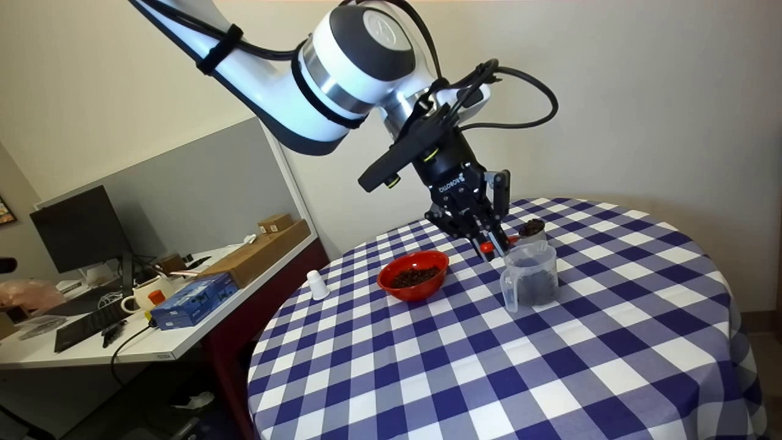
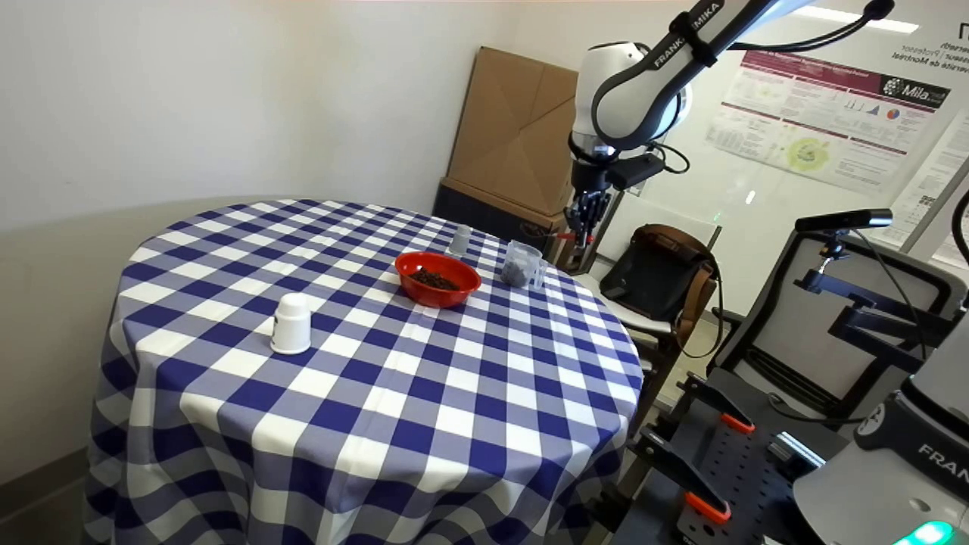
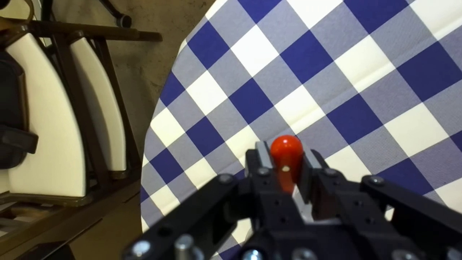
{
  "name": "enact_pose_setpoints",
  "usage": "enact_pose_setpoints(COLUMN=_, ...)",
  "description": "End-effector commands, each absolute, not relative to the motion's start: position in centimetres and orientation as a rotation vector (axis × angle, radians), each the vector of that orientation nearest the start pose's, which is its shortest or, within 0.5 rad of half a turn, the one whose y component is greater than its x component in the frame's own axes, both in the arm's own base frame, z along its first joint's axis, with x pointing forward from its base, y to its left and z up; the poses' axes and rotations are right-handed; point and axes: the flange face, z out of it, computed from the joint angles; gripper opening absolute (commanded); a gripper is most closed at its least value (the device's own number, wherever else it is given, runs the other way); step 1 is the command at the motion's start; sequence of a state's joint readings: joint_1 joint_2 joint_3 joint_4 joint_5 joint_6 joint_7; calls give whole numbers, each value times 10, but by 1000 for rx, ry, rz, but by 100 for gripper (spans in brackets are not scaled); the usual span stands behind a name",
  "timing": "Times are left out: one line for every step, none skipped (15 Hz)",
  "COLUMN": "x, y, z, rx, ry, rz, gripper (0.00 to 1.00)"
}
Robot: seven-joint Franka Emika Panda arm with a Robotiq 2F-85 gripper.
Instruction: Scoop some contents of the red bowl with a spoon and put them in the jug
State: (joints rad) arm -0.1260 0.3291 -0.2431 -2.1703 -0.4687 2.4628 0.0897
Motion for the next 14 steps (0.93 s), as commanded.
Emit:
enact_pose_setpoints(x=525, y=-201, z=245, rx=-3532, ry=124, rz=170, gripper=10)
enact_pose_setpoints(x=525, y=-201, z=245, rx=-3536, ry=119, rz=172, gripper=10)
enact_pose_setpoints(x=524, y=-201, z=244, rx=-3542, ry=112, rz=175, gripper=10)
enact_pose_setpoints(x=524, y=-202, z=244, rx=-3547, ry=105, rz=178, gripper=10)
enact_pose_setpoints(x=524, y=-202, z=244, rx=-3551, ry=99, rz=181, gripper=10)
enact_pose_setpoints(x=524, y=-203, z=244, rx=-3557, ry=93, rz=183, gripper=10)
enact_pose_setpoints(x=523, y=-203, z=245, rx=-3562, ry=88, rz=185, gripper=10)
enact_pose_setpoints(x=523, y=-203, z=245, rx=-3567, ry=81, rz=188, gripper=11)
enact_pose_setpoints(x=523, y=-203, z=245, rx=-3573, ry=74, rz=191, gripper=10)
enact_pose_setpoints(x=522, y=-204, z=244, rx=-3578, ry=68, rz=194, gripper=10)
enact_pose_setpoints(x=522, y=-203, z=244, rx=-3583, ry=63, rz=196, gripper=10)
enact_pose_setpoints(x=522, y=-203, z=244, rx=-3588, ry=57, rz=198, gripper=10)
enact_pose_setpoints(x=522, y=-203, z=244, rx=-3592, ry=50, rz=200, gripper=10)
enact_pose_setpoints(x=521, y=-203, z=244, rx=-3596, ry=46, rz=200, gripper=11)
